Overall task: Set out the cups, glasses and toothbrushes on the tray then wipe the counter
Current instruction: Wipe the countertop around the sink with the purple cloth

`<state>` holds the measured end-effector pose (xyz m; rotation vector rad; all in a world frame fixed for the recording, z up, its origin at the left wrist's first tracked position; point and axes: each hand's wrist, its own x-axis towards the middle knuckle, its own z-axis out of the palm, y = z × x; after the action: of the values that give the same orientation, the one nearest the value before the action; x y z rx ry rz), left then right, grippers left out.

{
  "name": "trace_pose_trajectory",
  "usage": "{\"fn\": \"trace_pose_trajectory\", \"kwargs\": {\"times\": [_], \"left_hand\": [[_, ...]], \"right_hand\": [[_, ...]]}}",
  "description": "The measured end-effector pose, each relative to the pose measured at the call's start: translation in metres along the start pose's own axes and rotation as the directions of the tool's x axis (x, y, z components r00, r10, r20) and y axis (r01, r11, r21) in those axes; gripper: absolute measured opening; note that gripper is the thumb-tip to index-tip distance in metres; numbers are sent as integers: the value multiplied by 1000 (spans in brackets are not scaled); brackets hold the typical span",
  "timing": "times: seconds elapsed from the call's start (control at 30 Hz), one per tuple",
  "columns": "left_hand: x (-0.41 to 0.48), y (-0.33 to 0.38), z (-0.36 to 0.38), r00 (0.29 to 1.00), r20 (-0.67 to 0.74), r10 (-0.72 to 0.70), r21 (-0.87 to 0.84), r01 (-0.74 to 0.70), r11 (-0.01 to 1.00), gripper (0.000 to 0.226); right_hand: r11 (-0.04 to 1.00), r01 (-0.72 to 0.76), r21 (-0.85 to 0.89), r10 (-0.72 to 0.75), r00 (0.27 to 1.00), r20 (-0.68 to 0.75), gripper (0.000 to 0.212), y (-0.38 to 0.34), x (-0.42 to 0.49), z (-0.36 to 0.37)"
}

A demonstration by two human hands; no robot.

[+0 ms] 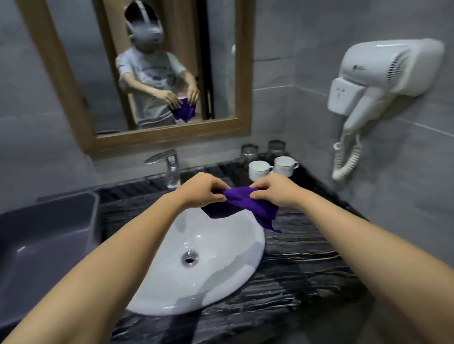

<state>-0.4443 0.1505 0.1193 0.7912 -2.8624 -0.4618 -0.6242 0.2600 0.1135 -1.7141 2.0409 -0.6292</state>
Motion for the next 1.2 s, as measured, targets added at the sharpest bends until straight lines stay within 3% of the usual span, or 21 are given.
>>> {"fn": "trace_pose_trajectory", "kwargs": {"times": [0.4, 0.73, 0.93, 1.0, 1.1, 1.2], "left_hand": [[152, 69, 60, 991, 57, 122, 48, -124, 991, 28], [214, 74, 145, 990, 96, 104, -48, -100, 994, 34], [235, 71, 183, 994, 29, 110, -90, -107, 990, 35], [234, 64, 198, 995, 38, 93, -76, -90, 993, 38], [218, 42, 220, 1000, 24, -9, -71, 11, 997, 41], [194, 10, 238, 992, -38, -124, -54, 122, 991, 37]], "right_hand": [[989, -146, -24, 143, 985, -100, 26, 139, 17, -70], [953, -303, 2, 295, 925, -240, 30, 234, 32, -31], [941, -321, -111, 257, 887, -384, 26, 261, 29, -7], [924, -352, -150, 283, 892, -353, 30, 272, 25, 9], [891, -378, -253, 339, 922, -185, 35, 288, 18, 34], [887, -253, -387, 211, 966, -147, 47, 298, 15, 49]]}}
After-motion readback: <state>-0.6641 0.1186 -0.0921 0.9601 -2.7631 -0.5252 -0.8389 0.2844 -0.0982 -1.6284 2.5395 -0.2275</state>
